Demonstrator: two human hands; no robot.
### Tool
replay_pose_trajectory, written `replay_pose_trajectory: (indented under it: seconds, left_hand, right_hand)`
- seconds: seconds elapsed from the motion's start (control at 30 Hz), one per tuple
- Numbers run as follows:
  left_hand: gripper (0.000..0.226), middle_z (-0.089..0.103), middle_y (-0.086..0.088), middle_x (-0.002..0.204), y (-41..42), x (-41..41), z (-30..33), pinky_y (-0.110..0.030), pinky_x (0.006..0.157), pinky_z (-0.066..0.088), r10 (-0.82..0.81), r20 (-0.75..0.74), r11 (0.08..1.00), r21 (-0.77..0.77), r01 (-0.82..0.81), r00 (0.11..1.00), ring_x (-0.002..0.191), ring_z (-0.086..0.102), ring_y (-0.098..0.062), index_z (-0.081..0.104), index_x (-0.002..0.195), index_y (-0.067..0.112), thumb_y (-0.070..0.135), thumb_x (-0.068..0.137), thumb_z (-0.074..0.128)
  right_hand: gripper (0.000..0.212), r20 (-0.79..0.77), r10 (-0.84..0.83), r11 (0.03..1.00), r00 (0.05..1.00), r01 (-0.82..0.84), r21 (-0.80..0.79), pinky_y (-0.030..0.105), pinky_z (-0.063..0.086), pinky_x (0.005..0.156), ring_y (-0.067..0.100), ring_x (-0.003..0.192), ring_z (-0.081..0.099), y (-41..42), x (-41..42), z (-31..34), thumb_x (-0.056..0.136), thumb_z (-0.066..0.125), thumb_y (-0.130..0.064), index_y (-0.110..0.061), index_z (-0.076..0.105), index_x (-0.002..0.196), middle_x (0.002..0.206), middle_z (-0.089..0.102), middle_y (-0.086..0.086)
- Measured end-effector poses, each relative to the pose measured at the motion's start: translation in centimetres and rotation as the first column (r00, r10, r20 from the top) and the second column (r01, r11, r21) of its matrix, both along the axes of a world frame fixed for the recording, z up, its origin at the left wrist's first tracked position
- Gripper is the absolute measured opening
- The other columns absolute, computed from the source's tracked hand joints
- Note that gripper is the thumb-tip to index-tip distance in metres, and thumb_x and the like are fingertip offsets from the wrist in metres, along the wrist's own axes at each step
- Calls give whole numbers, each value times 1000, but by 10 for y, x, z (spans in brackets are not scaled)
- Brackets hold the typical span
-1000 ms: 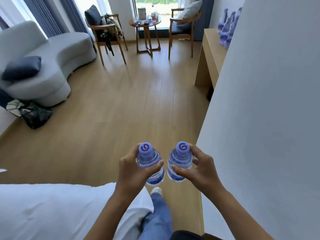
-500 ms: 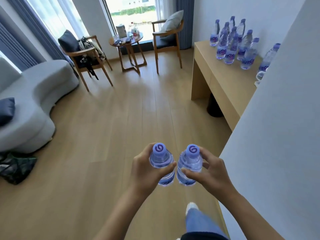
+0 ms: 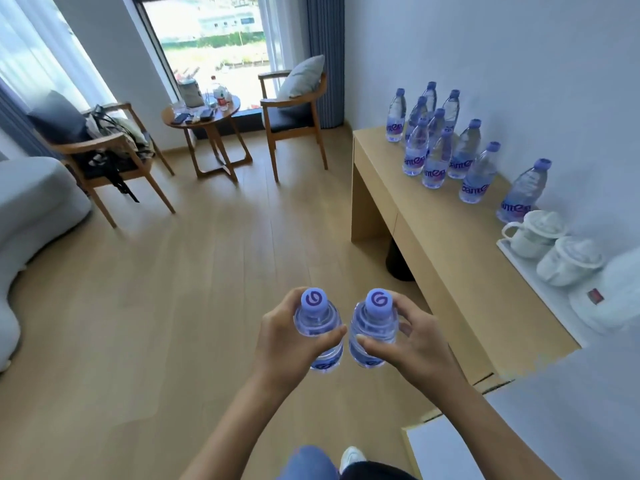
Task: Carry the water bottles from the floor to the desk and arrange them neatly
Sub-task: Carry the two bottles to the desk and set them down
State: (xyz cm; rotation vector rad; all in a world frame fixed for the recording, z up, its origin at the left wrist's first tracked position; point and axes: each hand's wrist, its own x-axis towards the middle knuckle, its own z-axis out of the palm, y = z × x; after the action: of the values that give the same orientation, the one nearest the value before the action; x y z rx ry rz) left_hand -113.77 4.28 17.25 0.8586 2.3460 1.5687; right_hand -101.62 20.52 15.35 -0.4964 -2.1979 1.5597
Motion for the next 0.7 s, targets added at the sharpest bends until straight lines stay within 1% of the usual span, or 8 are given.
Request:
replay_pose_trajectory:
  seconds: [0.07,0.13,0.2,0.33,0.47,0.53,0.6,0.7]
  left_hand:
    - [39,69,17,82,27,-25,1,-12,66,49,-32,11,999,15,31,999,73,66,-2,63,90,32,29,61,90]
    - [40,70,18,82,54,-50,-1,-13,66,50,-55,12,998,22,55,998,73,65,-1,64,90,35,41,57,85]
    - [40,69,18,81,82,-77,-4,-12,66,50,-98,19,995,30,97,995,72,65,-1,64,90,37,48,56,81]
    - [36,70,13,77,144,-133,-17,-21,64,54,-234,27,972,-7,234,972,69,65,-5,64,87,33,48,60,82]
    - [36,70,16,79,208,-188,-19,-12,61,50,-363,12,931,-24,363,932,72,67,-3,63,88,36,49,60,81]
    - [36,70,19,79,240,-210,-15,-10,61,48,-422,6,906,-32,422,907,73,66,-1,62,88,39,50,59,81]
    - [37,69,20,79,274,-229,-10,-10,61,49,-473,-9,880,-42,473,881,73,66,0,62,87,38,51,58,80]
    - [38,69,21,81,324,-249,-6,-12,62,50,-557,-22,829,-77,554,830,76,65,1,63,87,33,46,60,85]
  right_hand:
    - [52,7,-26,1000,1000,26,-4,11,49,80,6,93,69,22,-20,2,70,87,-8,-28,64,113,101,72,-15]
    - [52,26,-50,999,998,51,-14,11,49,80,6,92,70,44,-39,0,70,87,-8,-27,65,113,100,72,-13]
    - [52,43,-77,997,996,78,-27,9,48,79,4,91,70,67,-57,-1,69,87,-10,-27,65,113,100,73,-12]
    - [53,66,-165,986,984,165,-9,7,48,80,1,94,70,109,-98,-5,69,86,-16,-34,64,113,102,73,-16]
    - [48,52,-319,946,946,321,-41,6,48,77,-1,90,69,150,-138,-3,63,83,-31,-38,66,108,100,73,-18]
    - [48,56,-392,918,918,394,-50,6,47,77,-2,90,69,171,-154,-2,61,82,-33,-42,66,105,100,72,-18]
    - [51,56,-452,891,890,454,-31,9,48,80,0,92,68,193,-165,-1,61,82,-30,-48,64,105,100,72,-19]
    - [52,85,-509,857,857,513,-44,14,50,84,2,93,67,228,-172,-5,64,85,-16,-44,66,103,99,71,-18]
